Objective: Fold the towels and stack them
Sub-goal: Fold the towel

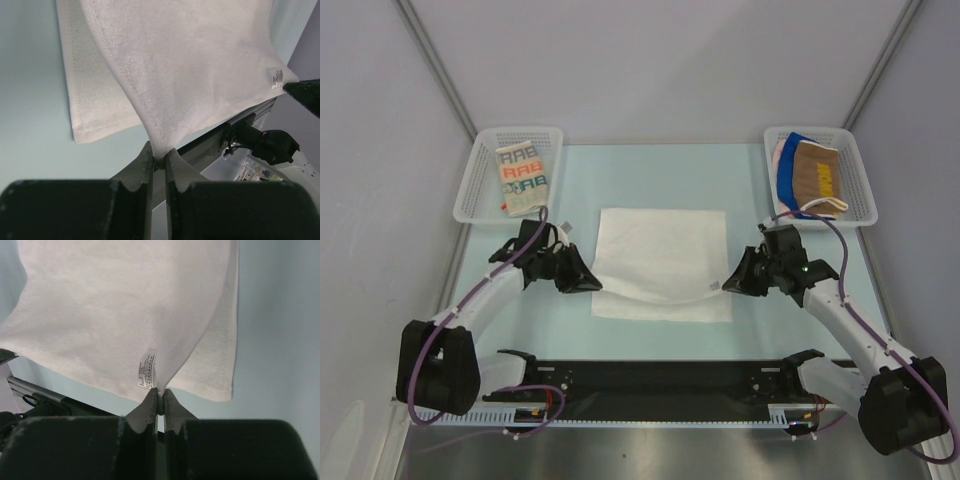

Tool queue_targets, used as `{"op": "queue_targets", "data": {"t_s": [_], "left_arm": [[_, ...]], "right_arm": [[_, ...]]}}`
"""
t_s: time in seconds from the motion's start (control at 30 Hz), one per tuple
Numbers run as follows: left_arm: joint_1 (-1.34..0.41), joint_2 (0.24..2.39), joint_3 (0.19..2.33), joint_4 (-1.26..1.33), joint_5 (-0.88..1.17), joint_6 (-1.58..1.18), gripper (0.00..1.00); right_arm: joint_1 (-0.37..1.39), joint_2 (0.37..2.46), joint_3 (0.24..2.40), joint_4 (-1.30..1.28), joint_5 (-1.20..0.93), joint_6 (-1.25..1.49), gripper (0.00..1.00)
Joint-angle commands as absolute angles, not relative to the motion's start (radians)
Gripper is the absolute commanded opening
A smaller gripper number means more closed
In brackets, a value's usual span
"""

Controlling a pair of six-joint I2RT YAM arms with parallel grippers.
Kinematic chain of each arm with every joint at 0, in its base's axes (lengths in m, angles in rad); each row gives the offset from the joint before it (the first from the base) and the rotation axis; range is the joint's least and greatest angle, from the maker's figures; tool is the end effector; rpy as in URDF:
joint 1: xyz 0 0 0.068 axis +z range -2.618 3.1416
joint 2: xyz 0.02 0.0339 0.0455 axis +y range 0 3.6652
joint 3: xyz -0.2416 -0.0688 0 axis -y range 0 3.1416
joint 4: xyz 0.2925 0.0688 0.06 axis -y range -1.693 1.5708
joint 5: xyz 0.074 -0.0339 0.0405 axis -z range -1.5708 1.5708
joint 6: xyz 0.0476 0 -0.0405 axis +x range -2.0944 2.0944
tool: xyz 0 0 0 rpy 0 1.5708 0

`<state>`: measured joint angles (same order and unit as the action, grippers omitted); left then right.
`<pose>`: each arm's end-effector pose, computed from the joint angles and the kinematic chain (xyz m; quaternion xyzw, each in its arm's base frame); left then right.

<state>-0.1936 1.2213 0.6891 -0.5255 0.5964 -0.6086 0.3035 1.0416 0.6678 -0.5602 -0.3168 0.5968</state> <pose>0.2651 -0.0792 0.1450 -0.1175 0.9201 -0.3563 0.1123 0.2467 0.0928 0.1752 0.0882 0.9350 0.2694 0.2131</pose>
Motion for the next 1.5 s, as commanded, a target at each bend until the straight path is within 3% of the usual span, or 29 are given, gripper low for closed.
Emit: {"op": "queue_targets", "data": {"t_s": [0.0,0.83,1.47], "left_arm": [[-0.199,1.172,0.744,-0.584,0.584,-0.595,0.00],[-0.199,1.092,0.764,-0.631,0.577,-0.606,0.00],[-0.199,1.175,0.554,-0.466,0.584,-0.635,0.05]], "right_arm": [[0.298,1.006,0.738,-0.643,-0.299,0.574,0.00],[0.294,0.931,0.779,-0.707,-0.305,0.580,0.00],[0.333,0.968,0.511,-0.540,-0.322,0.634,0.01]]}}
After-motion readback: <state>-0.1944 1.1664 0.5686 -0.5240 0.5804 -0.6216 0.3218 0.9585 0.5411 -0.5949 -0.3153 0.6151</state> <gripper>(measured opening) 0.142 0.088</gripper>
